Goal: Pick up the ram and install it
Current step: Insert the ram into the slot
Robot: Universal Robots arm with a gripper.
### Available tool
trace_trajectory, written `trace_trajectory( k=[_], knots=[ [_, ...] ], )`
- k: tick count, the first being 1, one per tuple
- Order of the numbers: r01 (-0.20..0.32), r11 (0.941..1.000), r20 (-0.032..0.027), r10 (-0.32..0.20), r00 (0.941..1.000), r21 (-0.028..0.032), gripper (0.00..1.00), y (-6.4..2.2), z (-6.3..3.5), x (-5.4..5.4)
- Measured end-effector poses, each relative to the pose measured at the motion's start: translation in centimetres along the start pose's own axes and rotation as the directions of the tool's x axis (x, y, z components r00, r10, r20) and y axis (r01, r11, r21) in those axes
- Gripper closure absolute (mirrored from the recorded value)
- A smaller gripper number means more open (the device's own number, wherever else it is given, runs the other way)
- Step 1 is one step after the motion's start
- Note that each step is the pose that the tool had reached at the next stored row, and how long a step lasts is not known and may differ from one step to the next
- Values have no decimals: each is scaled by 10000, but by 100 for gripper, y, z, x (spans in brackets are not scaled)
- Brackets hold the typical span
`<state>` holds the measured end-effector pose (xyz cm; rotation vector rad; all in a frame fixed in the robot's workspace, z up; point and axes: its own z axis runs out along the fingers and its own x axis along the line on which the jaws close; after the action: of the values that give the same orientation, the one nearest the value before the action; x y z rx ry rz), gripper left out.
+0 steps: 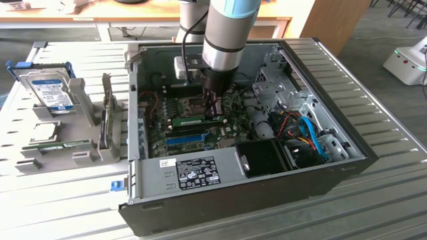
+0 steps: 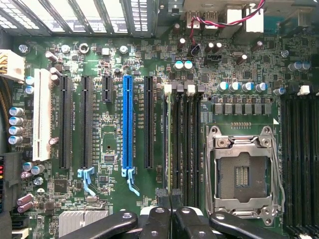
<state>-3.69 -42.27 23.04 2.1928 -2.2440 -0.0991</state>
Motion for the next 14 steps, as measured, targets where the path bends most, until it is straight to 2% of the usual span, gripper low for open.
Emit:
trace_trajectory(
  k=[14],
  knots=[
    [-48, 10000, 7, 48, 10000, 4, 88, -2, 8, -3]
  ],
)
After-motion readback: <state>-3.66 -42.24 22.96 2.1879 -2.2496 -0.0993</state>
